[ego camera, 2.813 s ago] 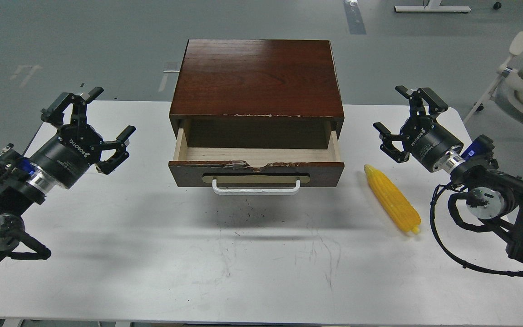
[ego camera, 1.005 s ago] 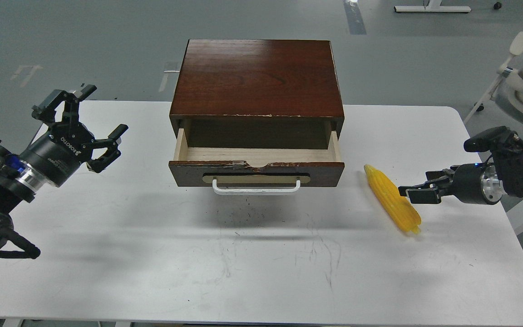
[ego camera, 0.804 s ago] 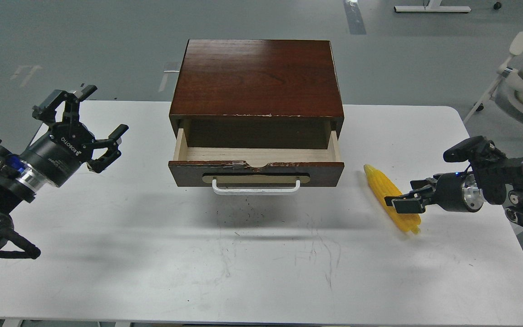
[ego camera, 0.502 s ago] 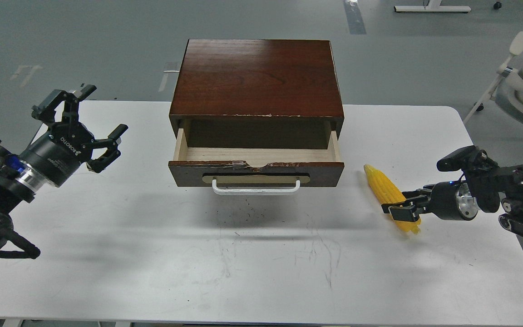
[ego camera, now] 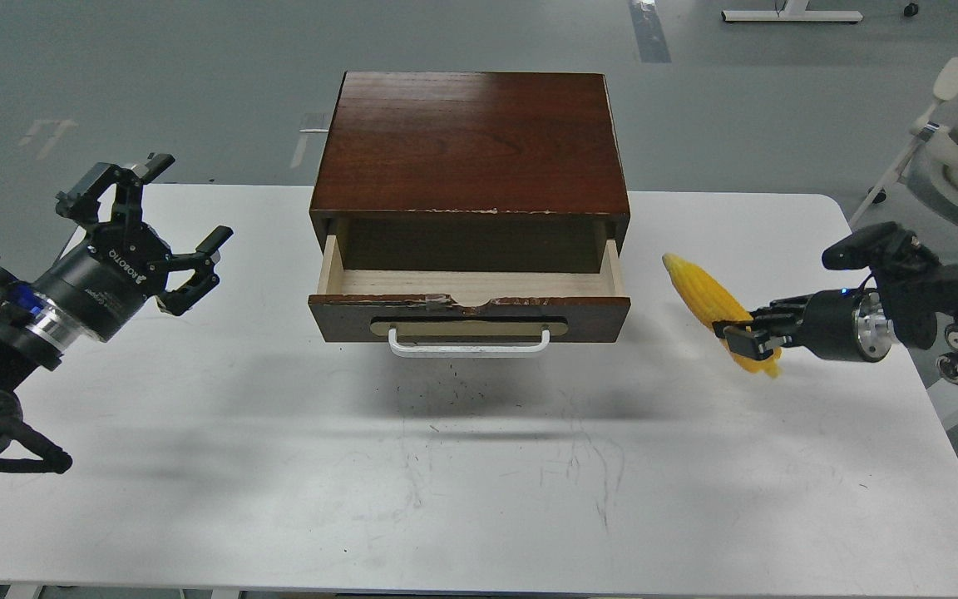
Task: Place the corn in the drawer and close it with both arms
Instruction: 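Lift the corn with the right gripper and carry it over the open drawer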
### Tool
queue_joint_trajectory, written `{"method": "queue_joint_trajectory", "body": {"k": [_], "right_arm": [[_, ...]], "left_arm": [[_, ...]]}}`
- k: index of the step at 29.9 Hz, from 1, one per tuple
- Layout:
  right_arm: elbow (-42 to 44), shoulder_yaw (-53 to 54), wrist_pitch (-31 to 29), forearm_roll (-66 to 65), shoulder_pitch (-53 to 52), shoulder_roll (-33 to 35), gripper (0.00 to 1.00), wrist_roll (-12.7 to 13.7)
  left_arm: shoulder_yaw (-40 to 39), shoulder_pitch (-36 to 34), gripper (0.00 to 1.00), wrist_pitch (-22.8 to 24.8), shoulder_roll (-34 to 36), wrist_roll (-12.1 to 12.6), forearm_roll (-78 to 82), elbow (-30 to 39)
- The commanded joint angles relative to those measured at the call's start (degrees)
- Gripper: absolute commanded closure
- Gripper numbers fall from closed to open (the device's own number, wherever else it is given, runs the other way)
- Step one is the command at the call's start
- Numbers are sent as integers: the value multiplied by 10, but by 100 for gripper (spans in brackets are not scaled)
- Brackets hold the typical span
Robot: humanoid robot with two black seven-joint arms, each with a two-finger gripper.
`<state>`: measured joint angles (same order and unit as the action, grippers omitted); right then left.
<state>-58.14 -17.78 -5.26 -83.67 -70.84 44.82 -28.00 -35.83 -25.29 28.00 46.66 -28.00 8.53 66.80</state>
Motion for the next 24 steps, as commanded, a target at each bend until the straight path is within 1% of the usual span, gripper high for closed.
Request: {"method": "queue_joint_trajectory", "body": {"k": [1,4,8,12,14,16,18,22,24], "right_arm": [[-14,1,-1,1,-76,30,93,0],[-21,-1,-3,1,-152,33,93,0],[-48,-6,-7,3,-211,22,92,0],[-73,-30,-8,4,-267,-25,93,0],[-79,-59,-8,4,-299,-61,92,0],[-81,-105,-6,2,-332,-124,93,0],[-81,-127,-2,0,-346,-166,93,0],[-81,-143,2,-8,-355,-226,93,0],[-80,-160,22,-10,-366,-263,93,0]], "left_arm": [[0,-1,1,0,0,0,0,0],[0,-1,1,0,-1,0,0,0],[0,-2,1,0,-2,0,0,0],[0,-3,1,0,0,0,0,0],[0,-3,1,0,2,0,0,0],[-1,-3,1,0,2,0,0,0],[-1,-4,1,0,3,0,0,0],[-1,-4,1,0,5,0,0,1],[-1,-4,1,0,6,0,0,2]]}}
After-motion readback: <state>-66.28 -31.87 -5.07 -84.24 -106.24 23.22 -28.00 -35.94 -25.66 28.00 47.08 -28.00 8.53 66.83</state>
